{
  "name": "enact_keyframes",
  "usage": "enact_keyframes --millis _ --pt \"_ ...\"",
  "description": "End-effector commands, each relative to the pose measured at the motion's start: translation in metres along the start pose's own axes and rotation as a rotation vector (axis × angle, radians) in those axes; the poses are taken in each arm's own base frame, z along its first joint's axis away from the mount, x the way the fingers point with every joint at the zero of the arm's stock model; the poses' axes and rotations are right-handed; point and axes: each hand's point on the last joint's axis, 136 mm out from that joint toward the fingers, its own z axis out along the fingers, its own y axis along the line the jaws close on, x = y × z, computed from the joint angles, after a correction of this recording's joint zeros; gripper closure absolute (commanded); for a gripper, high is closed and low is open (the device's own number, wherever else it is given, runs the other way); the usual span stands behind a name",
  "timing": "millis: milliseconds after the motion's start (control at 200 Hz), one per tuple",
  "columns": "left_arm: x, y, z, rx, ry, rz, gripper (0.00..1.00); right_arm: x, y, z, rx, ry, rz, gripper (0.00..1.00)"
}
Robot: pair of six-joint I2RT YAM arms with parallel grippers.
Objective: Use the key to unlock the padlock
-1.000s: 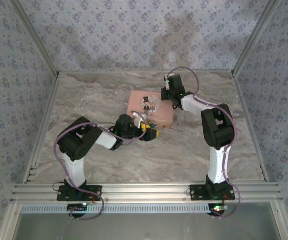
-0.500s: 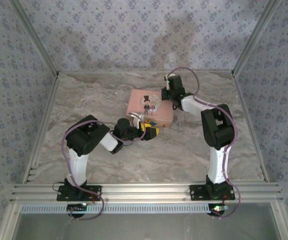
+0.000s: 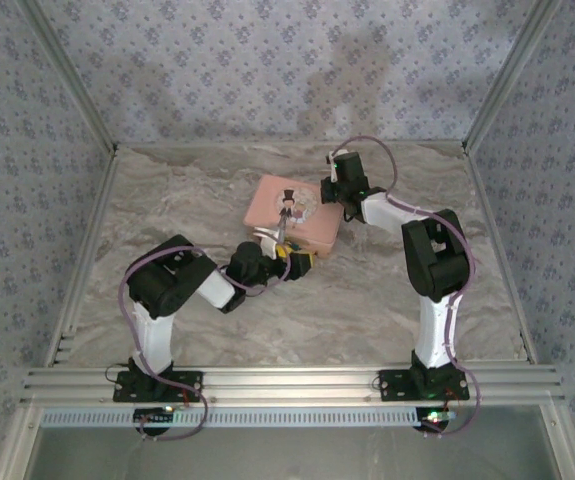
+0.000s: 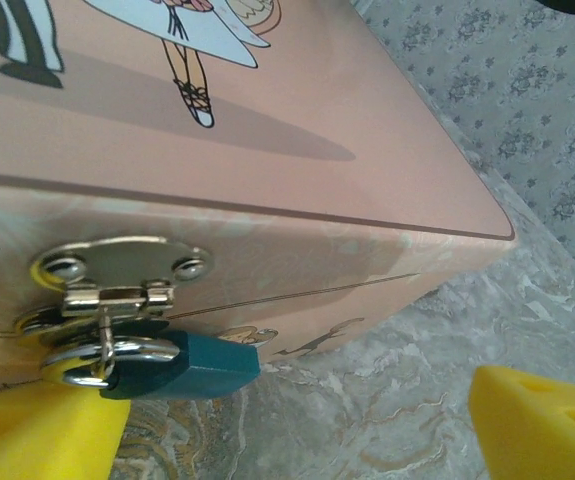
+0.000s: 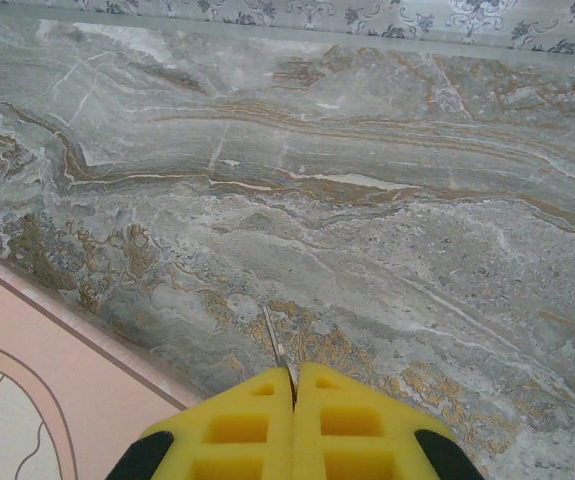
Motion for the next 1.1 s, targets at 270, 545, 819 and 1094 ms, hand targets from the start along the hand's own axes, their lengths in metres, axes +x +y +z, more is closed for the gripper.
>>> enact_keyframes --millis 270,545,819,1094 --pt "-0.027 -0.023 -0.025 0.186 -0.079 -0.012 0.30 0.047 0.022 -0.005 -0.066 0.156 -0.038 1.00" --pt "-0.028 -0.022 -0.023 0.212 -0.059 -0.057 0.40 0.047 0.023 -0.006 -0.067 0.154 -0.039 1.00" --pt "-0.010 0.006 -0.020 0.032 -0.018 -0.042 0.21 0.043 0.023 -0.008 -0.066 0.149 -0.045 1.00" --pt "-0.014 -0.023 -0.021 0.204 -0.037 -0.016 0.27 0.040 0.022 -0.009 -0.062 0.150 -0.050 1.00"
